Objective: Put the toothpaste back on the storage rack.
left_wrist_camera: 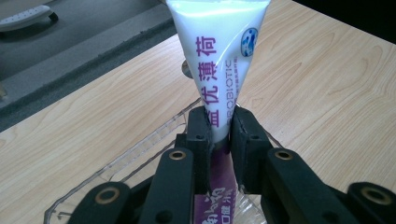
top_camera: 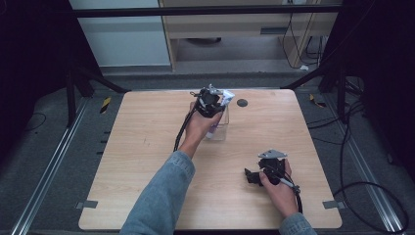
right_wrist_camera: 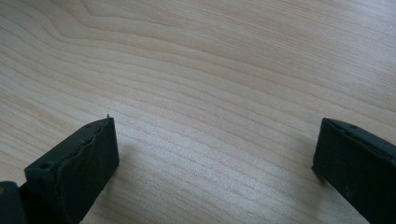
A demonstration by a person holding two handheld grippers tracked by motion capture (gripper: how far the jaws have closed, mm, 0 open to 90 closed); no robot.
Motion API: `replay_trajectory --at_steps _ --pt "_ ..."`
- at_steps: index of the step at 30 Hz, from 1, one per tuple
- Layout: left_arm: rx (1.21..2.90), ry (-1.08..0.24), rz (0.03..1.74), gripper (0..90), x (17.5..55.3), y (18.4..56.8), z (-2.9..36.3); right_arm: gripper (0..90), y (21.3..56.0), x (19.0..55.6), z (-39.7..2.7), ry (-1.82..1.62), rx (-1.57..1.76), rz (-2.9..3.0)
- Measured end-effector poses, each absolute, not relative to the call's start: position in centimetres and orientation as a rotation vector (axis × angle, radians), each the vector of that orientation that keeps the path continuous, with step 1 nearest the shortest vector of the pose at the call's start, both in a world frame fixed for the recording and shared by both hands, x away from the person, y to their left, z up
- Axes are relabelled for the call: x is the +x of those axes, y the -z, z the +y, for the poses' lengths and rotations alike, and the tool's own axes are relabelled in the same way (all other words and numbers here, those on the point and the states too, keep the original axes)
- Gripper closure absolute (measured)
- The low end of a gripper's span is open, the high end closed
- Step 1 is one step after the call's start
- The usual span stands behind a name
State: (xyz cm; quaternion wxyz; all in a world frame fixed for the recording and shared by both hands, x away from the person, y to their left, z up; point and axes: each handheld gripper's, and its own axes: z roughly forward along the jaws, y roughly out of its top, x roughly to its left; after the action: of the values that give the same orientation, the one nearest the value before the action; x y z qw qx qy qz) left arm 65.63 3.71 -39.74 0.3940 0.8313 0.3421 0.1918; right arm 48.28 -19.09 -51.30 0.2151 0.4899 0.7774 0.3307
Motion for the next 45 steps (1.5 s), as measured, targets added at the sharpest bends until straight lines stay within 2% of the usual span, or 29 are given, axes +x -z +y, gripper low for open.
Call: replay_trajectory --at_steps 15,28,45 --pt "2.107 -0.488 0.869 77.6 65.5 39.5 3.8 0.4 51.3 48.3 -19.1 -0.917 1.358 2.156" --pt "2.051 -0.508 0.852 74.3 64.8 38.0 4.8 0.4 51.3 48.3 -19.1 -0.915 1.360 2.156" --pt "2.076 -0.514 0.812 70.0 63.6 36.4 5.6 0.4 51.3 48.3 -19.1 -0.915 1.361 2.157"
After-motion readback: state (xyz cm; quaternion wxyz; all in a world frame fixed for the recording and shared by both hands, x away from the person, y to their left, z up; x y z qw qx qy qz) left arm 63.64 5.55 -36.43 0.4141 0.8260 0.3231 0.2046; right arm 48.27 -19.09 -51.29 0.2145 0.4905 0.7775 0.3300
